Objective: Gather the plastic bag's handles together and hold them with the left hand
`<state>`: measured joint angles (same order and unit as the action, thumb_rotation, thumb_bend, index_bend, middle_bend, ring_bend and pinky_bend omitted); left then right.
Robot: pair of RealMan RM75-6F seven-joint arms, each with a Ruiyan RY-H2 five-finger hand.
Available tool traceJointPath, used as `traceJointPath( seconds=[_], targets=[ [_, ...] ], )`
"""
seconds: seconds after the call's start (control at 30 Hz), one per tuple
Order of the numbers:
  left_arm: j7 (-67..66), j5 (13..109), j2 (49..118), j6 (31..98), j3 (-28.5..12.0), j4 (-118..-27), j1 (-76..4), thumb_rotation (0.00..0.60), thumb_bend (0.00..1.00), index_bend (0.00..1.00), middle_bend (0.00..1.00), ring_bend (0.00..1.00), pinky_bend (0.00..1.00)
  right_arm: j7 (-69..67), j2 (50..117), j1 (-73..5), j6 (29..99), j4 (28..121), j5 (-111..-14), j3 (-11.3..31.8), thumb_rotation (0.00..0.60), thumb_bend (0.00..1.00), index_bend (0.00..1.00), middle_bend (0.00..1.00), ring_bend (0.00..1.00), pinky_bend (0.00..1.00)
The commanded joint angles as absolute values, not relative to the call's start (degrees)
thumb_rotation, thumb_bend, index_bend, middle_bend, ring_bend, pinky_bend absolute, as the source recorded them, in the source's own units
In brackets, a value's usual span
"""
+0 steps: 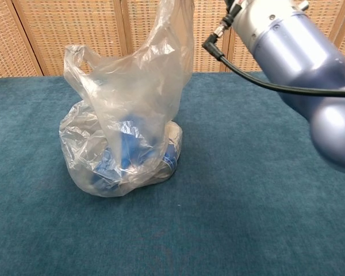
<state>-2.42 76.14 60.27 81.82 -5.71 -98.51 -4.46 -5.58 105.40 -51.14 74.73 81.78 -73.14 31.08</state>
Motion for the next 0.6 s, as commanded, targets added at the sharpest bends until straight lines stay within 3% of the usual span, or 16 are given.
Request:
traceJointPath(
  seconds=[0.03,0.43,0.6],
  targets=[
    [-0.6,76.3,60.4,80.6,-5.9,-98.1,-5.3,0.6,0.15,0.0,0.0,0.0,0.0,-5.6,103.1,-49.5,74.7,83.3,-74.5,29.0,0.6,0.71,0.0,0.05,0.0,0.0],
    [30.6,86.3,56.4,66.7,-6.3,-96.5,-14.8,0.6,0.15,0.0,0.0,0.0,0.0,-3.9,95.6,-46.3,74.3,86.6,-79.6,23.3,0.6,0.71,0.0,0.07,0.0,0.0],
    [51.3,89.5,56.2,60.1,-6.7,-96.4,-20.9,0.6,0.15,0.0,0.0,0.0,0.0,-4.2,93.3,-44.7,74.0,89.3,-79.8,21.9,0.6,0.71,0.01,0.08,0.0,0.0]
  ],
)
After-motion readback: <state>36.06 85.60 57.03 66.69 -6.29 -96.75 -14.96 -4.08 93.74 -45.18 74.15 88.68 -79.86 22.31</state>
